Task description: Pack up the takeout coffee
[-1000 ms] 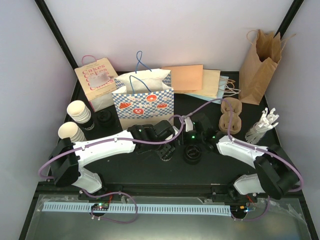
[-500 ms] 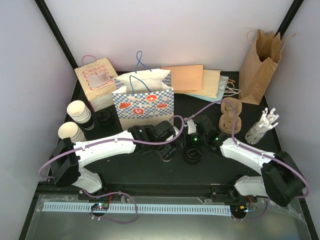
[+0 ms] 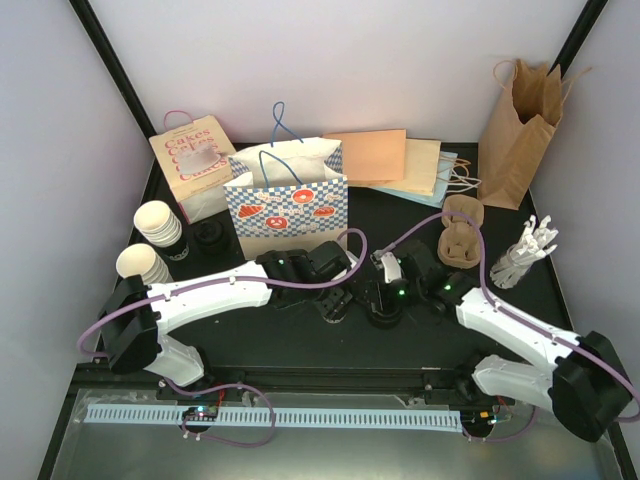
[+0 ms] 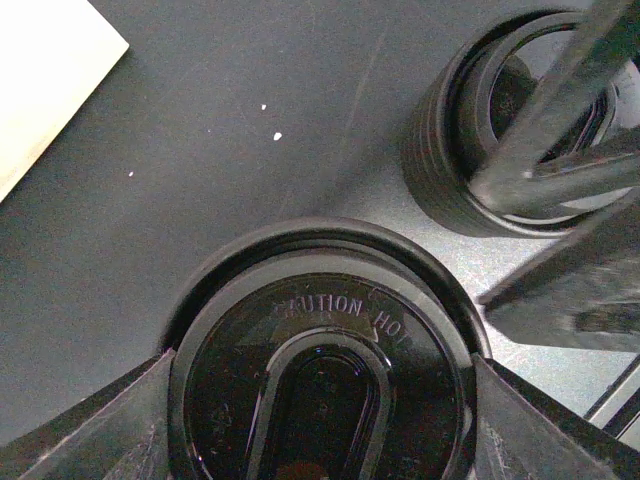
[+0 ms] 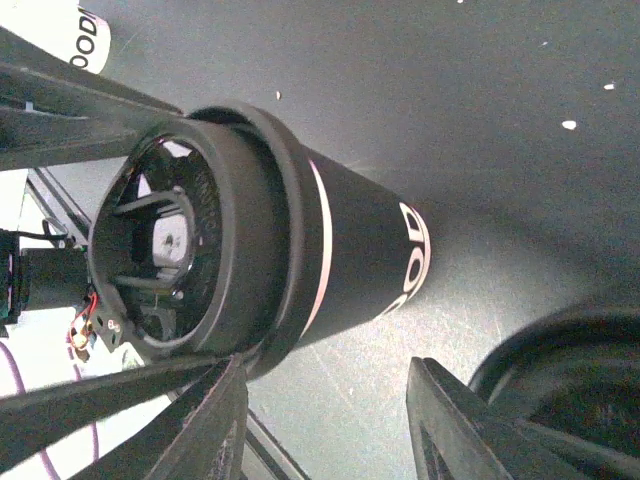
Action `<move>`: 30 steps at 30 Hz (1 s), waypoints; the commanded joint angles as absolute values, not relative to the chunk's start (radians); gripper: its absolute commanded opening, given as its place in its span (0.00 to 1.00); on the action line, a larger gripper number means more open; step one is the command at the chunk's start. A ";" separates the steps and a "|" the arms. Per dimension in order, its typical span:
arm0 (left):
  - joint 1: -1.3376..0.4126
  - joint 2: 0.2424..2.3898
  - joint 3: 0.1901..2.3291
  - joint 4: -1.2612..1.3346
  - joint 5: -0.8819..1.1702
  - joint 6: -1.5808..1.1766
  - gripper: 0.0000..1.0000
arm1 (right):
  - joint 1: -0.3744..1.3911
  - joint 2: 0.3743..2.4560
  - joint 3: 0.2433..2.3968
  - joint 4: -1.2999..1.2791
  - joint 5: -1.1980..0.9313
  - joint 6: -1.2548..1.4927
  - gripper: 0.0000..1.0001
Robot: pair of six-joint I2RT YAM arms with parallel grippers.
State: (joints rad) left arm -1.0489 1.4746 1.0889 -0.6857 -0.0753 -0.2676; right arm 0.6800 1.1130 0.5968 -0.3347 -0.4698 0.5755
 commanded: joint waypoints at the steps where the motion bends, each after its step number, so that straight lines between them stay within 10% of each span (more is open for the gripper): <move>1: -1.049 1.535 1.068 -0.731 -0.056 -0.307 0.66 | 0.689 1.042 0.648 -0.460 -0.404 0.564 0.47; 17: -1.049 1.528 1.191 -0.821 -0.075 -0.359 0.98 | 0.687 0.980 0.675 -0.509 -0.289 0.568 0.51; 30: -1.049 1.463 1.277 -0.892 -0.098 -0.376 0.99 | 0.687 0.975 0.718 -0.574 -0.252 0.509 0.61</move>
